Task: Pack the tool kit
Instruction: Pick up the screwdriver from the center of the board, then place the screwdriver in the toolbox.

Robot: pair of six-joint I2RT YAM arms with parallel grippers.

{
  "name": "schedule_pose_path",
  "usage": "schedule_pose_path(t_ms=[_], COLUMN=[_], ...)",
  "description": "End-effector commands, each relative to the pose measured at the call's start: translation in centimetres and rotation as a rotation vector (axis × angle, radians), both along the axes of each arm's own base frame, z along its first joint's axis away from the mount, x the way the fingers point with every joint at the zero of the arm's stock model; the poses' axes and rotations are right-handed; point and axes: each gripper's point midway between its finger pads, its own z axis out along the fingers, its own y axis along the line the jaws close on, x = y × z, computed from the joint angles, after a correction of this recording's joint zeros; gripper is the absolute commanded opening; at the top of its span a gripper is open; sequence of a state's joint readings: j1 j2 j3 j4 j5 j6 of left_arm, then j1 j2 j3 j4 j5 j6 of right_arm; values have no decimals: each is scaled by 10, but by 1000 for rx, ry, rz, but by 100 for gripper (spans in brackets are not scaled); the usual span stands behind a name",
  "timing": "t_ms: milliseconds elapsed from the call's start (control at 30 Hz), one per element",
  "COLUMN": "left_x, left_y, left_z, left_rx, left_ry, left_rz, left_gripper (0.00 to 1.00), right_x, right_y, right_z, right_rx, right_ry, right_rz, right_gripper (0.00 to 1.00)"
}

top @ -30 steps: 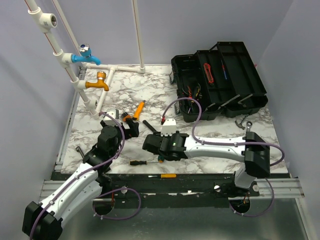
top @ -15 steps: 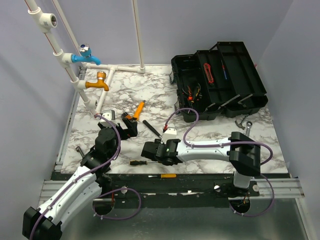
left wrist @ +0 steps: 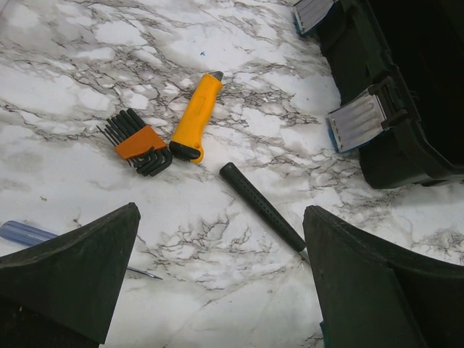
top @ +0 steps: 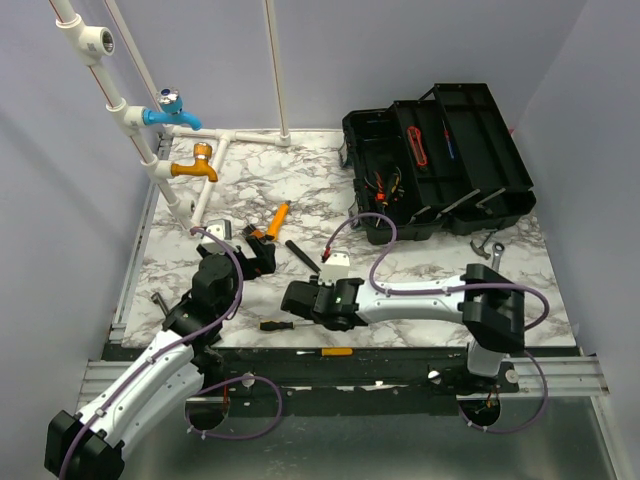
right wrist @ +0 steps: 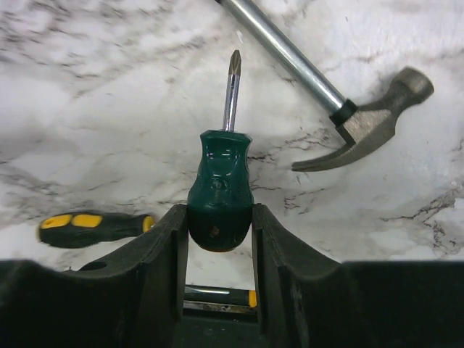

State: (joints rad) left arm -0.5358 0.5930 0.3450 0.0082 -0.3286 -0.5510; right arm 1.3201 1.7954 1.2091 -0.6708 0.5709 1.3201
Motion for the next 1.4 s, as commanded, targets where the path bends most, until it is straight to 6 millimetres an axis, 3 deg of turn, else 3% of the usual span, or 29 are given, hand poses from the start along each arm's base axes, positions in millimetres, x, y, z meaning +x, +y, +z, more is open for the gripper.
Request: schedule_pose_path(t_ms=[0, 133, 267, 400, 533, 600, 733, 833, 1133, 1267, 1367], left_x=[1, 2, 1, 1, 0, 1, 2, 3, 6, 6, 6], left_y=[2, 0, -2, -8, -13, -13, -14, -15, -13, -11, -10], left_z=[-7, -8, -8, -7, -8, -8, -10, -12, -15, -15, -16], left_rx=[10, 13, 15, 14, 11, 9, 15, 19, 41, 47, 53], left_ry=[13, 16, 12, 1, 5, 3, 0, 5, 17, 14, 15], left_rz=[11, 2, -12, -53, -74, -75, -76, -80, -70, -62, -54], left_gripper=[98, 98, 98, 97, 97, 96, 96, 96, 96, 96, 96], right_x=[32, 64, 113, 171, 228, 249, 275, 294, 330, 331, 329], right_y=[11, 0, -38, -104, -191, -232, -291, -316, -355, -371, -382], right_z=[67, 121, 164, 204, 236, 243, 245, 235, 194, 191, 197], right_rx=[101, 129, 122, 41, -15, -4, -51, -40, 13, -12, -25], right_ry=[-187, -320, -403, -488, -515, -496, -487, -454, -347, -349, -368], right_rz=[35, 54, 42, -15, -136, -205, -325, -356, -416, -475, -522], right_gripper=[21, 17, 17, 17, 17, 16, 16, 16, 21, 29, 29])
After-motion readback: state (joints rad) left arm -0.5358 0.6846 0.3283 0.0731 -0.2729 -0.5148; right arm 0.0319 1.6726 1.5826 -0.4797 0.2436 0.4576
